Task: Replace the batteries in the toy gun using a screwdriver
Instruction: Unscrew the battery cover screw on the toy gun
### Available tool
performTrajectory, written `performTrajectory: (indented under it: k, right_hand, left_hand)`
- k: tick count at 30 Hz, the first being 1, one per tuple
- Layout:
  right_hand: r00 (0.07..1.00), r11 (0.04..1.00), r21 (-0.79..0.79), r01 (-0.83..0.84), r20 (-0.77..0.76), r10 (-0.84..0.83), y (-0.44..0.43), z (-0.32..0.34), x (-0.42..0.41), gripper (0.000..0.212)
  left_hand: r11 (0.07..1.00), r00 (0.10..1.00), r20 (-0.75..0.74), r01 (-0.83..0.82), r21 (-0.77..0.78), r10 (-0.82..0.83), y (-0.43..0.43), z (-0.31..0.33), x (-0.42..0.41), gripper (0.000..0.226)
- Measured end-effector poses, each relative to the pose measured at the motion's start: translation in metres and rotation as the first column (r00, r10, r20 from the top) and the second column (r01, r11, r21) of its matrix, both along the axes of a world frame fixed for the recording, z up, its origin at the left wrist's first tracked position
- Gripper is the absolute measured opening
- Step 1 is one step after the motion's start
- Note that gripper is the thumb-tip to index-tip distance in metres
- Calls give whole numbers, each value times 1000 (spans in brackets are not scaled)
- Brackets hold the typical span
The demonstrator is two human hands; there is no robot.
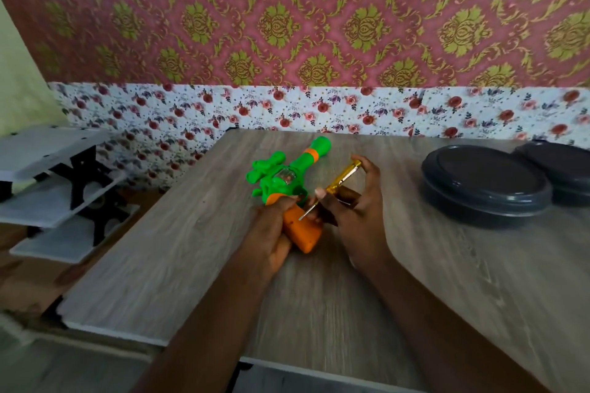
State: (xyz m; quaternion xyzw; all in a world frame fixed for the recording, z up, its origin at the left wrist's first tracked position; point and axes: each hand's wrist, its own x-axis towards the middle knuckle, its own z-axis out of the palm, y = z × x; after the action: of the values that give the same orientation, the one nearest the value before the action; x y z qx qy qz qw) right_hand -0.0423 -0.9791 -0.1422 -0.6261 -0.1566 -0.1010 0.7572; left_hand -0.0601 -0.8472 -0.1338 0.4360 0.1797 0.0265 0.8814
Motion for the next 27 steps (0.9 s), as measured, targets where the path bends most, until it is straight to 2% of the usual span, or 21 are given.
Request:
performTrajectory:
  k: [5,12,15,20,24,25,27]
  right_hand:
    - [994,990,-131,49,104,-36,4,0,-1,74]
    - [958,940,-319,121,284,-27,-3,20,-14,75]
    - [943,944,-308,119,334,-10,-3,27,-18,72]
    - [917,956,-287,57,394,64,0,30,-21,69]
    - [862,953,-267,143,507,13,2,31,-16,48]
    - [844,951,-258,168,537,-4,2,33,-15,44]
    - [817,944,-257,208,576,-23,0,38,-12,38]
  left_hand:
    - [1000,1000,-2,16,2,-16,3,-6,3,11]
    - [999,1000,-1,26,-24,-26,-1,-9,5,38]
    - [999,999,30,40,-24,-39,-2,-10,4,51]
    - [998,996,65,67,-9,-66,-3,-8,1,41]
    - [998,995,72,62,17,-63,-4,-5,-3,53]
    - [998,995,72,63,8,-64,-3,-5,-3,50]
    - [997,994,78,73,4,-73,-3,-7,-2,32]
